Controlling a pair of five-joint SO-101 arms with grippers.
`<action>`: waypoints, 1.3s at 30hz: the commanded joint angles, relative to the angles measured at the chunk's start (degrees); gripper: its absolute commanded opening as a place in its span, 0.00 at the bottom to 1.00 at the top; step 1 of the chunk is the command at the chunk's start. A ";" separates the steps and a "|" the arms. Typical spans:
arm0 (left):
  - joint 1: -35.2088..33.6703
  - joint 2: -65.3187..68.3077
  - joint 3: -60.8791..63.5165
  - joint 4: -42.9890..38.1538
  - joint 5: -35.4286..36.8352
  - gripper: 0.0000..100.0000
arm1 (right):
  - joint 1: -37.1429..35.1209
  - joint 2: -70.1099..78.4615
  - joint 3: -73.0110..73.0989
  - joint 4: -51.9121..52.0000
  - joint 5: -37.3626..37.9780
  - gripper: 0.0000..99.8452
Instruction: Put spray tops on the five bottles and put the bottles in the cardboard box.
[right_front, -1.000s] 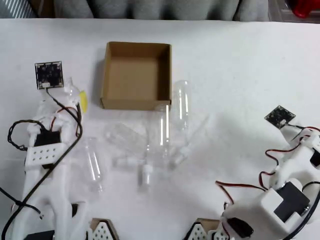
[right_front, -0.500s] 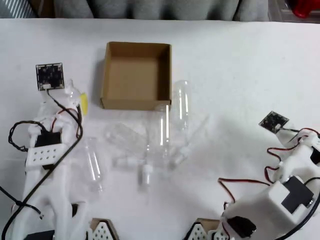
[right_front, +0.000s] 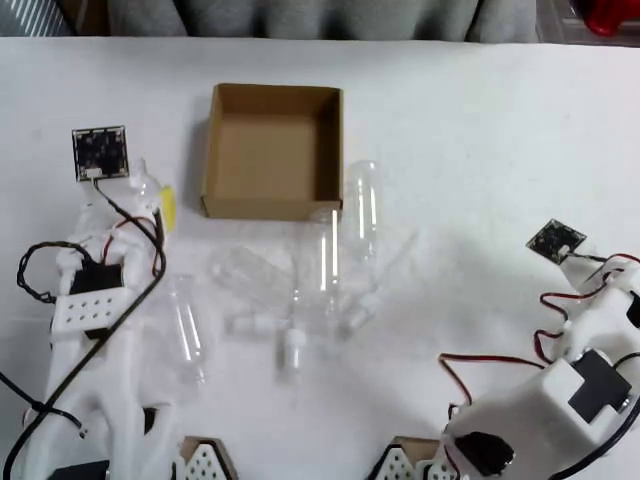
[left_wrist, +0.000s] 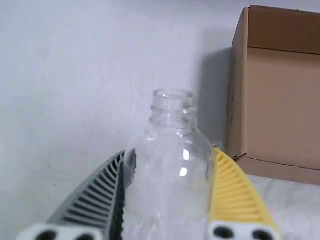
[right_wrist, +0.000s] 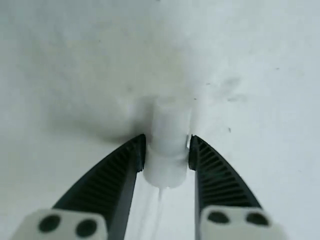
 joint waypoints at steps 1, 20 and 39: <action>0.75 -2.59 -0.62 -1.67 -0.79 0.02 | 1.10 -3.91 -2.73 0.04 0.79 0.22; 0.66 -2.86 -0.53 -1.76 -0.88 0.02 | -2.15 -8.04 -4.57 5.85 -8.09 0.02; 0.84 -26.68 -4.04 -1.76 -0.44 0.02 | -42.24 -45.05 -19.96 37.85 -71.65 0.02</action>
